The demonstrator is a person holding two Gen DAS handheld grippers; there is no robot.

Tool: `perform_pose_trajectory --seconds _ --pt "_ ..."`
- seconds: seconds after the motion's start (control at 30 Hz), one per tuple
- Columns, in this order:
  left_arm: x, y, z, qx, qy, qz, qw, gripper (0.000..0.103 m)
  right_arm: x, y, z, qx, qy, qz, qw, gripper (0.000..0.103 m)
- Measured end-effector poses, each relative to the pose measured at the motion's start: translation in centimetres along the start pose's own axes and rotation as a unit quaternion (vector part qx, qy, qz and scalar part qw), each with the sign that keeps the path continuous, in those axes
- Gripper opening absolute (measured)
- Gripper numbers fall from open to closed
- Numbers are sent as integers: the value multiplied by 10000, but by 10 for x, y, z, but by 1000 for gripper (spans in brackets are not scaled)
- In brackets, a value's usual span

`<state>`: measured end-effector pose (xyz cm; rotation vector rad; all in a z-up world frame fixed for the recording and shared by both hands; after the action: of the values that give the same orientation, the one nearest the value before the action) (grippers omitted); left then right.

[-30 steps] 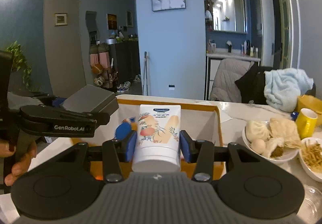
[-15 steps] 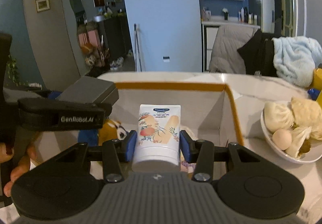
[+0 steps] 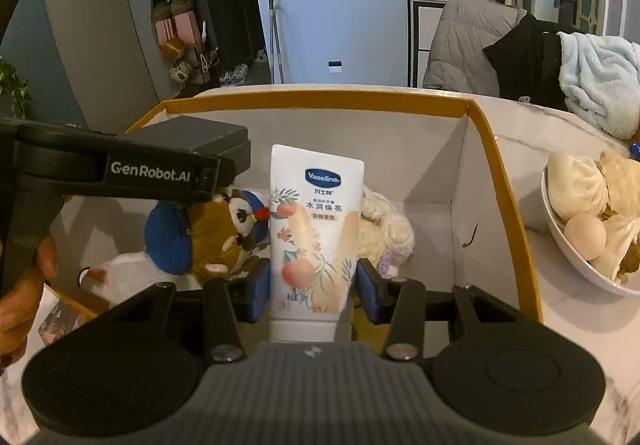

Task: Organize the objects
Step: 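Lower gray case and tube into the box and open both tools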

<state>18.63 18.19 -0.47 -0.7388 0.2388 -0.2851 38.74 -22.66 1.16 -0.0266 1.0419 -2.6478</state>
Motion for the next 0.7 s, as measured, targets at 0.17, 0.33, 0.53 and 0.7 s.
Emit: perform_pose_trajectory --seconds 0.17,0.33,0.53,0.7 --pt "5 13 7 -192 -73 135 9997 89 -6 5 4 -14 31 -36 10000 48" --pt "4 17 6 -377 -231 199 9988 89 -8 11 7 -33 43 -66 10000 48" --pt "5 20 4 -493 -290 346 9978 90 -7 18 6 -109 88 -103 9998 48" --pt "4 28 1 -804 -420 286 9955 89 -9 17 5 -125 91 -115 9998 48"
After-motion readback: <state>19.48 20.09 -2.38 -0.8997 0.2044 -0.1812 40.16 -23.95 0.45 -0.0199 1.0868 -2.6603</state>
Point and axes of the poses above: each gripper's, at about its wrist camera, not at the fingertips, and y roughly the way its jaws point, x to its right, z to its top, the point moved 7 cm from there along y, roughly the way its jaws point, and after that the axes turned 2 degrees about y, right-handed, at the moved point
